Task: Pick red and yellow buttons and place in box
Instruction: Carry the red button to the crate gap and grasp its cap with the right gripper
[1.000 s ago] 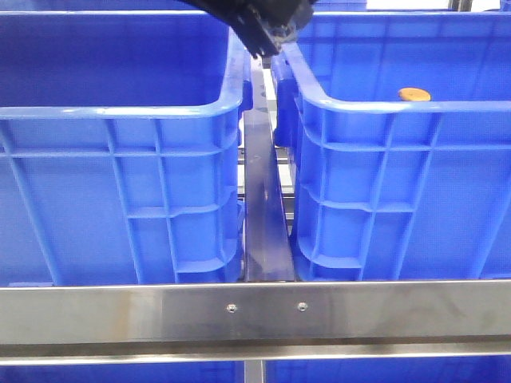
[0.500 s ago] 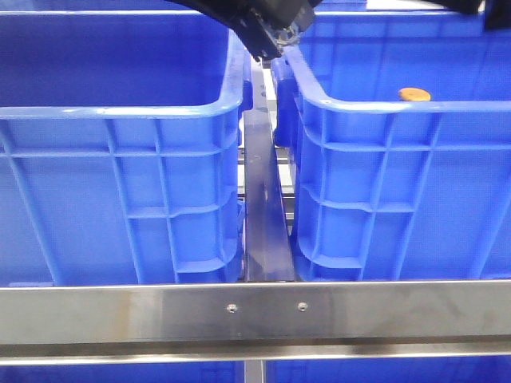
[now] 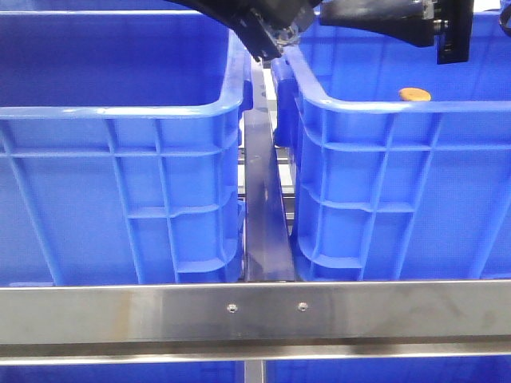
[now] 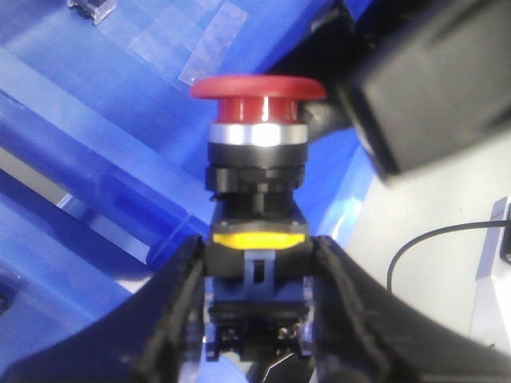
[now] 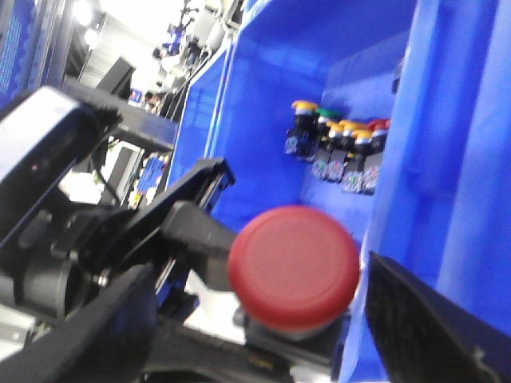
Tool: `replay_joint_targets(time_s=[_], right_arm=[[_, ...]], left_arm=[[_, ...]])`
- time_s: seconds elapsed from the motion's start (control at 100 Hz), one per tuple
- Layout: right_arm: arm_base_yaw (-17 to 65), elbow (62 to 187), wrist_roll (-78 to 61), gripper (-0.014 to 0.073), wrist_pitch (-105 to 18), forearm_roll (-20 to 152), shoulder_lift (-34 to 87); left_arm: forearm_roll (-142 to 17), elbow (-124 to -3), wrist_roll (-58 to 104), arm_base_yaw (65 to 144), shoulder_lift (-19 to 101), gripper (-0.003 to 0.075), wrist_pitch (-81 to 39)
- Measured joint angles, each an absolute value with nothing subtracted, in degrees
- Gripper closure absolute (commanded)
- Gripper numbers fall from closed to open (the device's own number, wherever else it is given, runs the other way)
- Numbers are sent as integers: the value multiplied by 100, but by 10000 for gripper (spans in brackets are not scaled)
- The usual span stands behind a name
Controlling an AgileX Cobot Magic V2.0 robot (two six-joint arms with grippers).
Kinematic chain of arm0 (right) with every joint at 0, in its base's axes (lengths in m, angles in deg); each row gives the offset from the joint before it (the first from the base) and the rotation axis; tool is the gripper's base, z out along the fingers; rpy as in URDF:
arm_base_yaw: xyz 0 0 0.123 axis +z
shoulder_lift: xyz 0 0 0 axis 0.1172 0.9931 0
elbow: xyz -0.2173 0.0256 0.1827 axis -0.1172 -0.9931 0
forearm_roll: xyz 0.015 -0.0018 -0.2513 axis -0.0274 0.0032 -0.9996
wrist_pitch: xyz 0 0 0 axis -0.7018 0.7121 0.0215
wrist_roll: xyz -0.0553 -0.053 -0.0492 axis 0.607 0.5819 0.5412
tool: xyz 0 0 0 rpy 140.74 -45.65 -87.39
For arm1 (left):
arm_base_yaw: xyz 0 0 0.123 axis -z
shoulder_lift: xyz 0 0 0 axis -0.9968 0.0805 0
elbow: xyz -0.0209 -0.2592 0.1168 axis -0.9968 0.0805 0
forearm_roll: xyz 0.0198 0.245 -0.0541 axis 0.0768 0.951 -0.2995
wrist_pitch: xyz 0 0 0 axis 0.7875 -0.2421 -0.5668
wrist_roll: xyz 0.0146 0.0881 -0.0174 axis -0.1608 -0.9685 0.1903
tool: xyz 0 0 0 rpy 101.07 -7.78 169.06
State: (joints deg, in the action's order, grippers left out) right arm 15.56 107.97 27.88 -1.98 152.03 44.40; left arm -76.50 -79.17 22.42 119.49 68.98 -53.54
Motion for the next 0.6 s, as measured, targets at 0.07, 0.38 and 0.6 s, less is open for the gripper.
replay_joint_targets(time_s=[0.07,0.38,0.6], right_arm=[[1556,10797,2788,32,-242,15248,4440],[1556,10797,2795,307,-292,15285,4454],[1556,10797,2795,313,-264,15285,4454]], left_arm=[[-7650,-7917,2242,11949,6898,615,-5354],[-7690,-7917,2242,11949,6898,545,-5375],[-7740,-7917,2242,11949,6898,122,-5435]])
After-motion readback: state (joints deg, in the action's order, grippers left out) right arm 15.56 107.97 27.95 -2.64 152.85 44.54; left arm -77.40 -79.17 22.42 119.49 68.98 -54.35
